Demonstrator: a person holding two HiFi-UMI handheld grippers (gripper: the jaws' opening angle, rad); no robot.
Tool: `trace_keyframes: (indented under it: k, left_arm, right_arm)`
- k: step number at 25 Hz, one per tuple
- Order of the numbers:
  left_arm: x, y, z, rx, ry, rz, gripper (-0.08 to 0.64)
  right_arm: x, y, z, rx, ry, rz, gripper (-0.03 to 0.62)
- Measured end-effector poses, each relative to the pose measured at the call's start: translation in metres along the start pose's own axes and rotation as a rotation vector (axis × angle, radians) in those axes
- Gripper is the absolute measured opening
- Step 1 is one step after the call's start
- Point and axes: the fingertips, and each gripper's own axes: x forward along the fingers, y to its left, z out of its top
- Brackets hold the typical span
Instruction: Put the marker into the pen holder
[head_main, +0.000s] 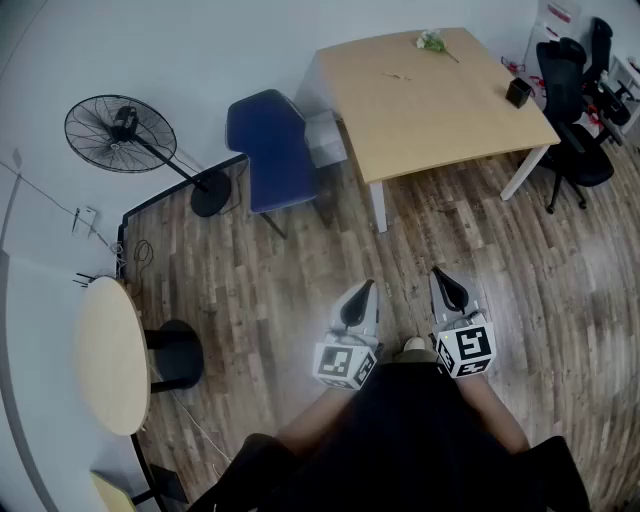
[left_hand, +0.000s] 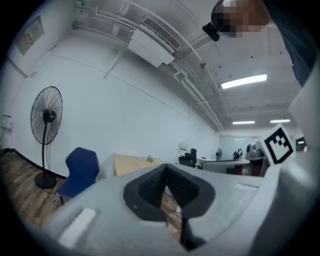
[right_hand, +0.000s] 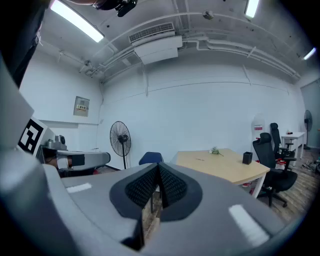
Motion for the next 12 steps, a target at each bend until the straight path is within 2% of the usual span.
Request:
trace_keyframes:
  k: [7,12]
  left_arm:
    - [0.018,-0.002,-0.004,-0.001,-0.007,0.009,0.003]
    - [0.036,-0.019,-0.009,0.007,0.002,0.013,0.003]
  right_arm:
    - [0.006,-0.02,-0.011,0.018,0.025,0.01,0.0]
    - [0.002,-0.046,-0.012,0.027,0.015,-0.001,0.0]
